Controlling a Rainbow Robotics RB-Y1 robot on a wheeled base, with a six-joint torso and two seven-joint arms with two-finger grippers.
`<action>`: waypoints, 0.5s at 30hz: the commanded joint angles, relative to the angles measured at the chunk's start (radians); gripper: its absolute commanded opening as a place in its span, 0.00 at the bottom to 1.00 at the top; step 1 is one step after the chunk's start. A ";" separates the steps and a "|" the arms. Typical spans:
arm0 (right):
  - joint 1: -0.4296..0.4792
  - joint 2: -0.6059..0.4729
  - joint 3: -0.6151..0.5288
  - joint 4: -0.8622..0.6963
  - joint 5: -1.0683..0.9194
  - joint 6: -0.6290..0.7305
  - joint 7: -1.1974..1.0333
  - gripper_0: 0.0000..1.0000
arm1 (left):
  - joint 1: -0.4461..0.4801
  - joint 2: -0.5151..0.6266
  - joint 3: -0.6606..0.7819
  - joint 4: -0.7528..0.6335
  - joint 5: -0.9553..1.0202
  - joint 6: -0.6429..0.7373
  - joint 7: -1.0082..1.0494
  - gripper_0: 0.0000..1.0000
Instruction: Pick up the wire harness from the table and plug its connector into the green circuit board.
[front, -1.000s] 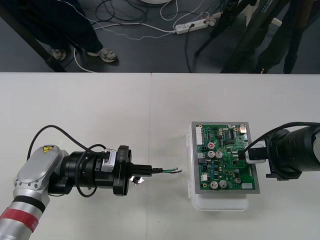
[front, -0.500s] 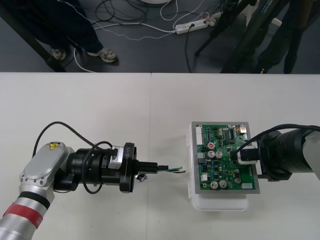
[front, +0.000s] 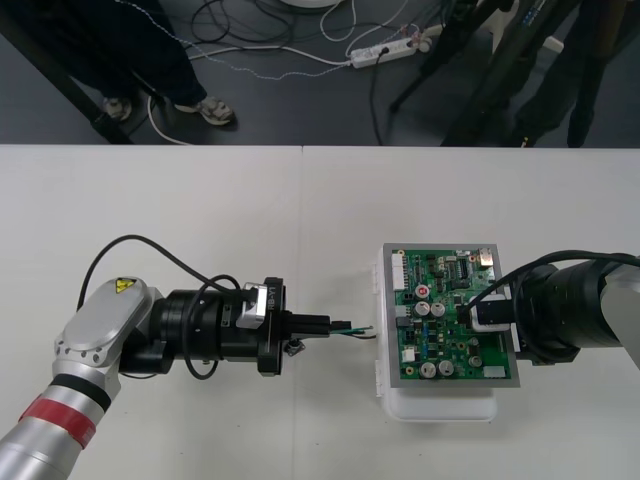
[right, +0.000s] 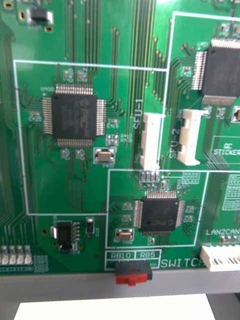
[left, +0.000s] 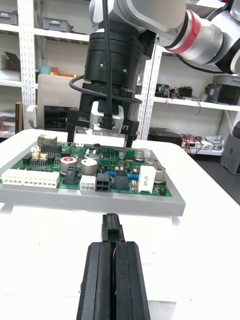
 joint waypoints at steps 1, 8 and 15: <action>-0.026 0.009 0.016 -0.006 -0.005 -0.005 0.022 1.00 | -0.041 -0.024 -0.055 -0.006 0.042 0.082 -0.048 0.00; -0.027 0.015 0.016 -0.006 -0.011 -0.005 0.019 1.00 | -0.055 -0.029 -0.103 -0.006 0.070 0.136 -0.051 0.00; -0.027 0.024 0.016 -0.006 -0.013 -0.005 0.017 1.00 | -0.060 -0.041 -0.114 -0.006 0.062 0.160 -0.047 0.00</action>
